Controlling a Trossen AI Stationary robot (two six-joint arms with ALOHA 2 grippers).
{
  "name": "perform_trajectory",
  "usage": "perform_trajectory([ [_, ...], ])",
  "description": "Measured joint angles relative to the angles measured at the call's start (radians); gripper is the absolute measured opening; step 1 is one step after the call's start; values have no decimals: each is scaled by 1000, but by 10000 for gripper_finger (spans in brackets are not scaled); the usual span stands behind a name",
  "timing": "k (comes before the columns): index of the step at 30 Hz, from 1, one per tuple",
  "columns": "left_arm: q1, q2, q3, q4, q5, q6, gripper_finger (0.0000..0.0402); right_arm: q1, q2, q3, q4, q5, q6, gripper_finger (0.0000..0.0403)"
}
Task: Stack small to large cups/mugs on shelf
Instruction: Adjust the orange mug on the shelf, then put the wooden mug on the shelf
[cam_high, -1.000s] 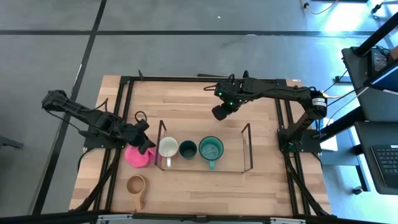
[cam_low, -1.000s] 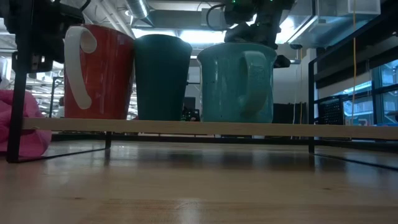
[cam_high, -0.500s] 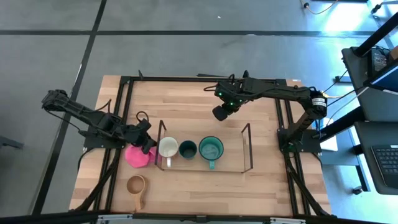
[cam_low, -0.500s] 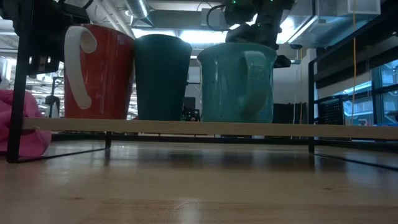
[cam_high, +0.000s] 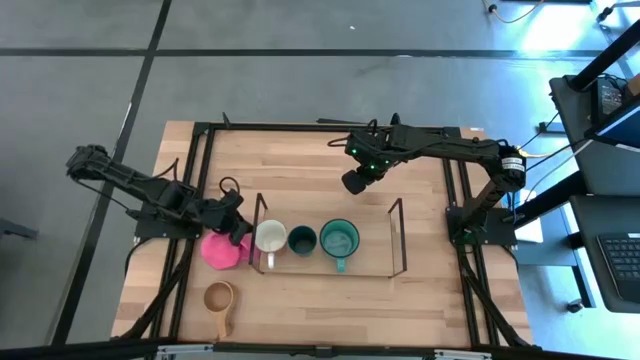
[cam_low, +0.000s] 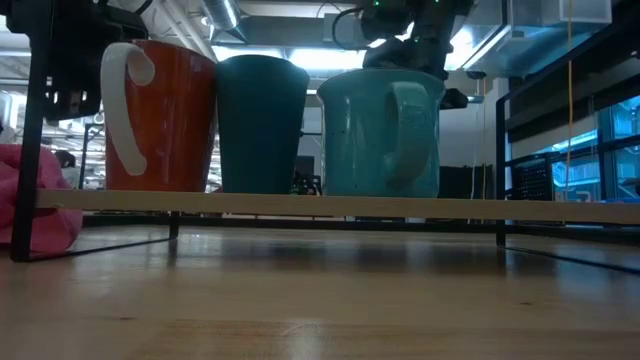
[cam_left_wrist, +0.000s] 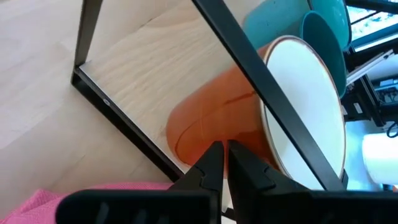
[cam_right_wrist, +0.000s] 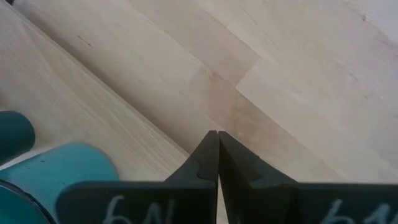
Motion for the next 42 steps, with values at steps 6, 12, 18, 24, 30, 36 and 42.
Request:
perform_trajectory([
  [6, 19, 0, 0, 25, 13, 25, 14, 0, 0, 0, -1, 0, 0, 6],
  [12, 19, 0, 0, 13, 14, 29, 14, 0, 0, -1, -18, 0, 0, 6],
  [18, 19, 0, 0, -44, -58, 26, 14, 1, 0, -1, -40, 16, 0, 6],
  [24, 19, -17, 2, -131, -96, 19, 14, 14, 0, -1, -39, 27, 10, 6],
  [30, 4, -56, 146, -439, -115, -6, 9, 36, 0, -1, -39, 28, 32, 6],
  [36, -64, -39, 316, -716, 47, -35, 4, 47, 0, -1, -38, 51, 54, 6],
  [42, -218, -10, 223, -689, 279, -143, 25, 52, 0, -1, -37, 71, 85, 6],
])
